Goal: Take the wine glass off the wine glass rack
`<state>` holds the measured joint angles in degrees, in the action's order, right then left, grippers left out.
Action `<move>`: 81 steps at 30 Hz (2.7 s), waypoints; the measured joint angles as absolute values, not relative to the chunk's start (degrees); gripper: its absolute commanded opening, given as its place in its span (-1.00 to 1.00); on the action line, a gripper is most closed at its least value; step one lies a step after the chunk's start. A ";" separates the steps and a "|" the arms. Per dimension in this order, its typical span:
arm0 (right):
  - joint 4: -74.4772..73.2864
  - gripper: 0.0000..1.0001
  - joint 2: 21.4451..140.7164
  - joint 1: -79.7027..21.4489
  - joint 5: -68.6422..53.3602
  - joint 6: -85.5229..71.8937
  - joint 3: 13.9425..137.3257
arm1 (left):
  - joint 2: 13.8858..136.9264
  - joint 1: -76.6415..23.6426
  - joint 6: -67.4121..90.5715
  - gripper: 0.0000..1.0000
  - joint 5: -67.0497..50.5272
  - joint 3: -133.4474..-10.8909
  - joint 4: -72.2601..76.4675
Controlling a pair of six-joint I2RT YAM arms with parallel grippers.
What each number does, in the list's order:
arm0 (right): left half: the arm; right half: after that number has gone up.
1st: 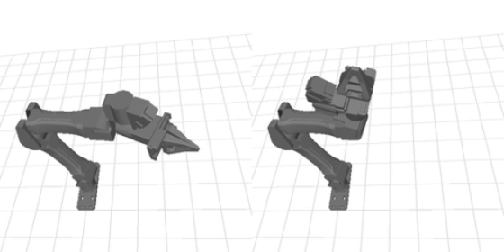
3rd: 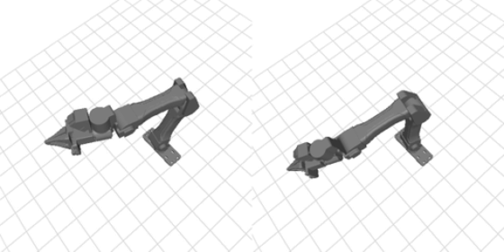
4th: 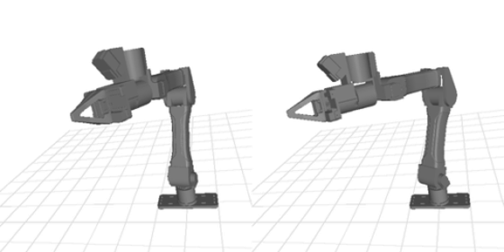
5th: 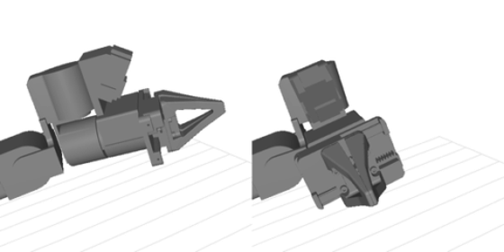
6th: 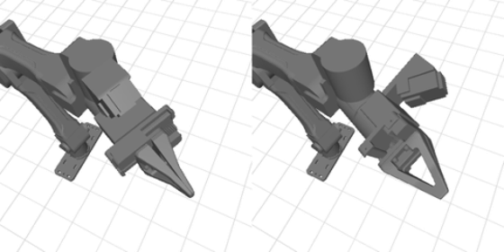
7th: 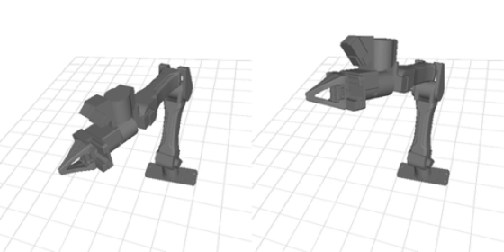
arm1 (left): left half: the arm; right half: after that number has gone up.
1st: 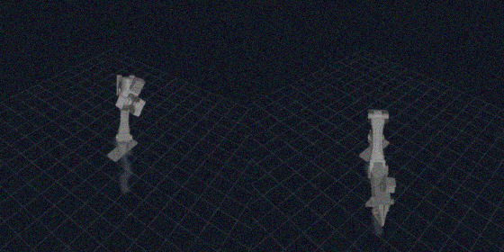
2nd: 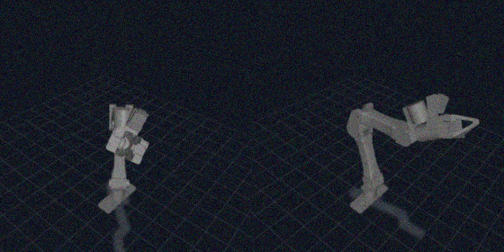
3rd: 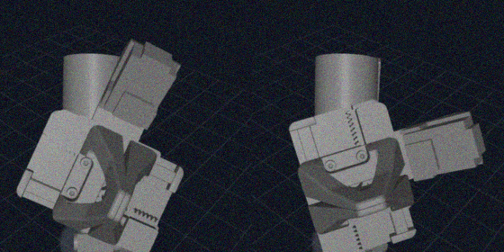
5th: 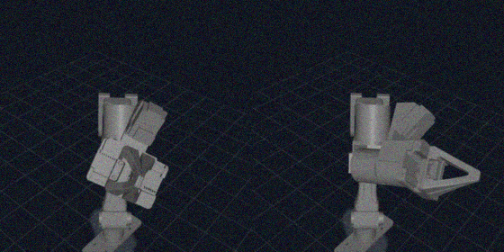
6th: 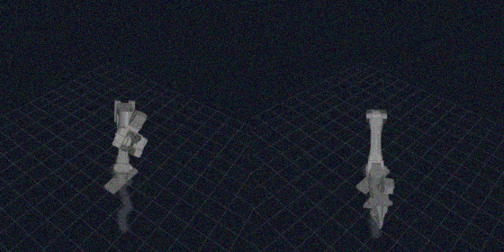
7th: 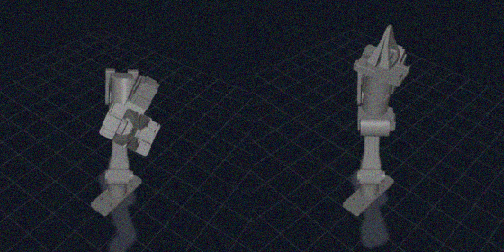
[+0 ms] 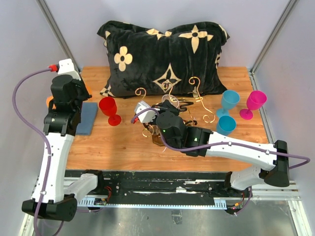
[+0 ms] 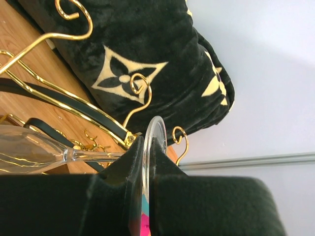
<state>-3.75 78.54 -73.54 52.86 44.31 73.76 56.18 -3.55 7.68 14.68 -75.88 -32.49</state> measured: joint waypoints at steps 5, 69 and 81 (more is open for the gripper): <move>-4.10 -0.99 78.70 -73.43 50.85 42.96 74.96 | 61.58 -3.55 4.69 -0.99 24.77 -74.08 -34.44; -14.00 -0.99 75.64 -59.16 28.36 21.45 77.32 | 114.96 6.70 -46.98 -0.99 12.75 -74.50 27.81; -14.02 -0.99 75.46 -59.09 28.40 21.41 77.32 | 105.51 -6.26 -44.93 -0.99 21.39 -82.72 22.63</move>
